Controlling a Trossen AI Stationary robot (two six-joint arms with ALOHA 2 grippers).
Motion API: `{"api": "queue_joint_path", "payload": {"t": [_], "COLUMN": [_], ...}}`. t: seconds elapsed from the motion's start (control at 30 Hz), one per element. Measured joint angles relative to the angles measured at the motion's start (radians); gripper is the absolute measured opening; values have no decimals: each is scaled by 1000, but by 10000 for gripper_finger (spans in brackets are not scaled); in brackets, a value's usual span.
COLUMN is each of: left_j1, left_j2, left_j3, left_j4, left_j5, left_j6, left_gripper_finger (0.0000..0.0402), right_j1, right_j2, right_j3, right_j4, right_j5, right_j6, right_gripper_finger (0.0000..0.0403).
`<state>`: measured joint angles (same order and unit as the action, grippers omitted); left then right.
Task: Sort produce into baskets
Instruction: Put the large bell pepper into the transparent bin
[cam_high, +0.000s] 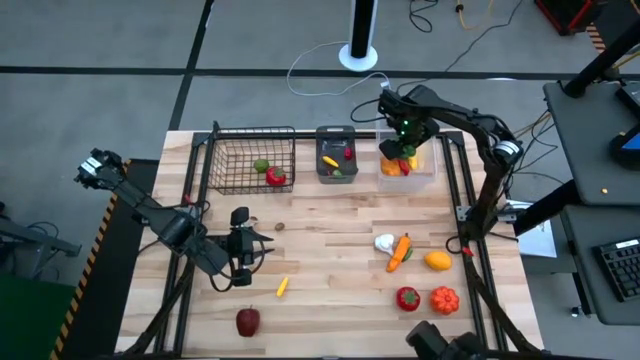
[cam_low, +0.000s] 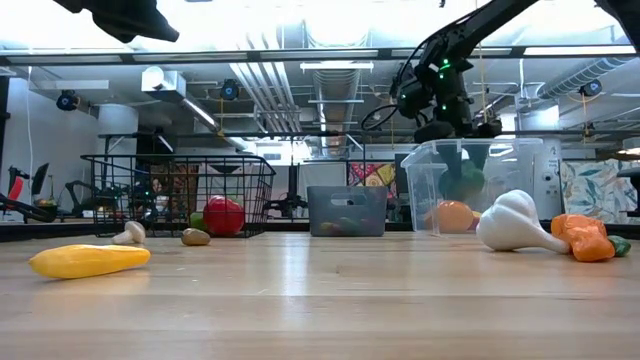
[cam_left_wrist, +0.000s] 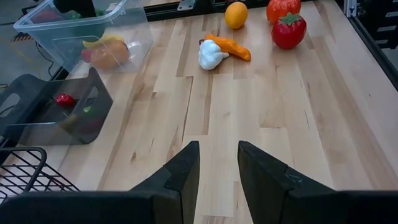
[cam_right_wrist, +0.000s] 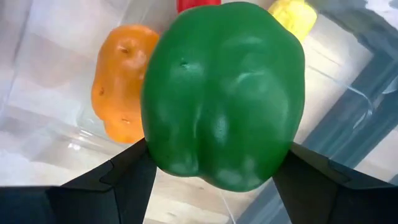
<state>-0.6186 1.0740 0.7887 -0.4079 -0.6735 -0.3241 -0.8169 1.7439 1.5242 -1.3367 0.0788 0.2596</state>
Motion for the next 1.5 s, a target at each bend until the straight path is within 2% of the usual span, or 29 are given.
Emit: {"api": "queue_joint_path", "payload": {"t": [0.6,0.93,1.13,1.5], "left_j1": [0,0,0,0], "left_j2": [0,0,0,0], "left_j3": [0,0,0,0], "left_j4": [0,-1,-1,-7], "left_j5": [0,0,0,1], "left_j6": [0,0,0,-65], "left_gripper_finger": [94,94,94,94], "right_j1": [0,0,0,24], "right_j2": [0,0,-1,-115], "right_j3": [0,0,5,108], "right_j4": [39,41,38,34], "right_j5": [0,0,0,0], "right_j6": [-25,-28,-39,21], "right_gripper_finger": [278,319,322,309]}}
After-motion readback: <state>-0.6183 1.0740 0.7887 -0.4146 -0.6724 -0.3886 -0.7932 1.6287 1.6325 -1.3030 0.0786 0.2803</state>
